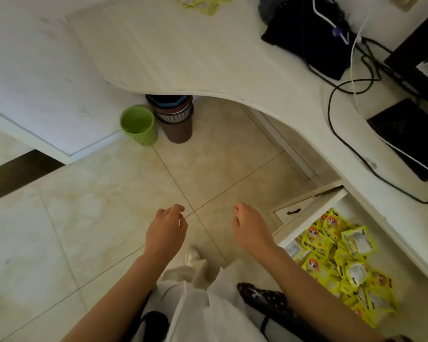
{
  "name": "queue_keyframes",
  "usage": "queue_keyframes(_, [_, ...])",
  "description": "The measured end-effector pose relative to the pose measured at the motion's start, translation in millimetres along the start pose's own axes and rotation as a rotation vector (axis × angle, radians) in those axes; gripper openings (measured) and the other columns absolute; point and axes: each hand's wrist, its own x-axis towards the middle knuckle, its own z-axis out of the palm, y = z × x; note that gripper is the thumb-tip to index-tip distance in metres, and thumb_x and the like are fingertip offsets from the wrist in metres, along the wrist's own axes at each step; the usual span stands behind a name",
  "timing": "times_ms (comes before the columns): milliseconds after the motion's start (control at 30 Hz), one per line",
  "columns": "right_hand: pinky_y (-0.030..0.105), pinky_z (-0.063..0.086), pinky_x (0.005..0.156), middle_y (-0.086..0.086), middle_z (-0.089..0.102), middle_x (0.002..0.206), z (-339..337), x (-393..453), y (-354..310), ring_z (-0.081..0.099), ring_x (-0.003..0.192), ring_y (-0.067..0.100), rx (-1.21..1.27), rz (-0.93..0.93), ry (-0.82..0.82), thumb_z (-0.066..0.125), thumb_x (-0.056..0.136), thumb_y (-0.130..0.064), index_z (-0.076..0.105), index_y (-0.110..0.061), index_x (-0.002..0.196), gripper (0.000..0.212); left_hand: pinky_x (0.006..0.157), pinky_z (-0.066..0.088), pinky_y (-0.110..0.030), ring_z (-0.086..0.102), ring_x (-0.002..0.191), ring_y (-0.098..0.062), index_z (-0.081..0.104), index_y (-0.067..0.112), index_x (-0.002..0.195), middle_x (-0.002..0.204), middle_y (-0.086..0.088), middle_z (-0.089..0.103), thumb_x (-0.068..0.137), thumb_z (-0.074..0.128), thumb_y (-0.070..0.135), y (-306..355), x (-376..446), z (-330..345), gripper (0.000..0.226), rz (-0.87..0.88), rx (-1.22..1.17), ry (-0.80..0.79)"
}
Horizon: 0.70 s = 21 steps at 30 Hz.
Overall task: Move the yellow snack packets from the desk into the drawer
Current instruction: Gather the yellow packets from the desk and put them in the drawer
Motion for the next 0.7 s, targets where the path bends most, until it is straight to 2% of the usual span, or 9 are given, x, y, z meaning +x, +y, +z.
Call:
queue_keyframes(133, [0.031, 0.050, 0.092, 0.004, 0.055, 0.127, -2.0, 30.1, -35.8, 0.054, 0.112, 0.017, -0.029, -0.024, 0.015, 0.037, 0.099, -0.021, 0.045, -0.013, 0.133, 0.035, 0.081, 0.050, -0.031, 0.049, 0.113, -0.015, 0.056, 0.018, 0.122, 0.108, 0.006, 0.067, 0.096, 0.046, 0.022, -23.0, 33.5, -21.7, 0.029, -0.011, -0.002, -0.022])
queue_keyframes(333, [0.034, 0.049, 0.092, 0.003, 0.055, 0.129, -17.7, 86.4, -77.0, 0.053, 0.116, 0.019, -0.049, -0.021, 0.026, 0.037, 0.098, -0.021, 0.046, -0.013, 0.133, 0.037, 0.081, 0.050, -0.032, 0.048, 0.114, -0.016, 0.056, 0.019, 0.122, 0.109, 0.006, 0.067, 0.095, 0.047, 0.023, -36.7, 92.5, -45.5, 0.029, -0.019, 0.004, -0.022])
queue_keyframes(700, [0.032, 0.044, 0.090, 0.009, 0.057, 0.127, -83.4, 227.5, -123.9, 0.054, 0.114, 0.025, -0.110, -0.082, 0.063, 0.040, 0.098, -0.021, 0.047, -0.011, 0.133, 0.037, 0.083, 0.048, -0.031, 0.049, 0.112, -0.016, 0.057, 0.019, 0.122, 0.108, 0.005, 0.067, 0.095, 0.048, 0.024, -12.4, 244.0, -87.9, 0.029, -0.006, -0.003, 0.051])
